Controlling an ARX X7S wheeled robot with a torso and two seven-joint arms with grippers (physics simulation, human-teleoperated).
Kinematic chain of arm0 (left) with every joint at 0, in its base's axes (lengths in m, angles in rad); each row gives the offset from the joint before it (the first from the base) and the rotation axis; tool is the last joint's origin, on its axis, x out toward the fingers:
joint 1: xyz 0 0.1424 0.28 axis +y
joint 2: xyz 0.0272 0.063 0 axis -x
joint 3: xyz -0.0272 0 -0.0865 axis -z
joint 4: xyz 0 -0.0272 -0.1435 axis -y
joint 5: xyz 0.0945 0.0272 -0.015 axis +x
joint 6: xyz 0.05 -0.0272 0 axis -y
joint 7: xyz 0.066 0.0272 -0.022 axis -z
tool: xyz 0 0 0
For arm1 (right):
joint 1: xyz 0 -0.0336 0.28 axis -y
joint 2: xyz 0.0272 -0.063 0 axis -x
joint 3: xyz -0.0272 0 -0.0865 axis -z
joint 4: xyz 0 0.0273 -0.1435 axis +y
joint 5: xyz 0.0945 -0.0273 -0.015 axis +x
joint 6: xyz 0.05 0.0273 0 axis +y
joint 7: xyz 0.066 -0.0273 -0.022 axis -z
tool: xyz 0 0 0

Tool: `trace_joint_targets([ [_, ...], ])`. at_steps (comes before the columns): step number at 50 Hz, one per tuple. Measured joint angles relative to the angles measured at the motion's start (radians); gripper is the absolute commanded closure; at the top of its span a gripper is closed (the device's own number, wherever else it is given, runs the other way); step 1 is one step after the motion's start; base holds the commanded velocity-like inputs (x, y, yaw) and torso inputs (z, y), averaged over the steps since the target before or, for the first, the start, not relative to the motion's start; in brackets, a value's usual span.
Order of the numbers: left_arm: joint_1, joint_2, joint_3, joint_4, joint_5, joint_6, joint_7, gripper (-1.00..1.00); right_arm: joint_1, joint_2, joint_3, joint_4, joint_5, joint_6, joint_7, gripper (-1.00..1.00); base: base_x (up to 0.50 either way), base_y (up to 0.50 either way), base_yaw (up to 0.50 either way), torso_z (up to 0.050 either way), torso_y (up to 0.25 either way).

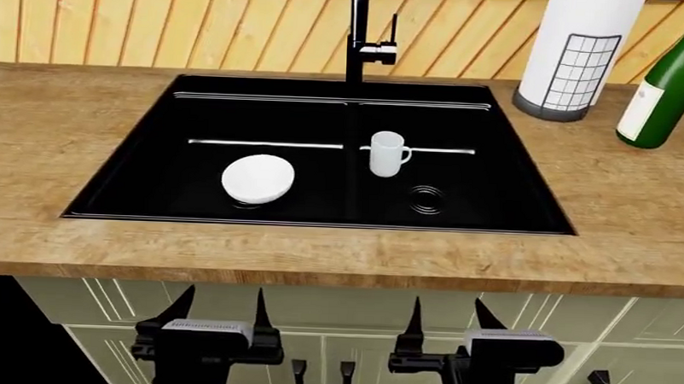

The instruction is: Pick the cup and bowl from the sink and place them on the counter for drying.

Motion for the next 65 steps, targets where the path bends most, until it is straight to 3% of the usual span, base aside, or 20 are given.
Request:
trace_joint_targets([
  [10, 0.002, -0.015, 0.004, 0.085, -0.017, -0.063, -0.020, -1.00, 0.002, 0.016, -0.003, -0.082, 0.040, 0.078, 0.009, -1.00, 0.00, 0.00, 0.00, 0.000, 0.000],
  [23, -0.101, -0.075, -0.048, 0.389, -0.134, -0.440, -0.064, -1.00, 0.131, 0.090, 0.034, -0.380, 0.193, 0.460, 0.033, -1.00, 0.00, 0.00, 0.00, 0.000, 0.000],
  [31, -0.232, -0.133, -0.081, 0.492, -0.219, -0.676, -0.066, -1.00, 0.323, 0.136, 0.096, -0.484, 0.335, 0.740, 0.043, -1.00, 0.00, 0.00, 0.00, 0.000, 0.000],
  [38, -0.392, -0.177, -0.107, 0.482, -0.281, -0.845, -0.048, -1.00, 0.530, 0.166, 0.143, -0.471, 0.437, 0.925, 0.033, -1.00, 0.00, 0.00, 0.00, 0.000, 0.000],
  [51, -0.687, -0.229, -0.123, 0.335, -0.336, -1.029, -0.008, -1.00, 0.805, 0.193, 0.172, -0.320, 0.510, 1.074, 0.002, -1.00, 0.00, 0.00, 0.00, 0.000, 0.000],
  [65, -0.818, -0.258, -0.124, 0.238, -0.359, -1.110, 0.014, -1.00, 0.874, 0.241, 0.184, -0.259, 0.526, 1.124, -0.013, -1.00, 0.37, 0.00, 0.00, 0.000, 0.000],
])
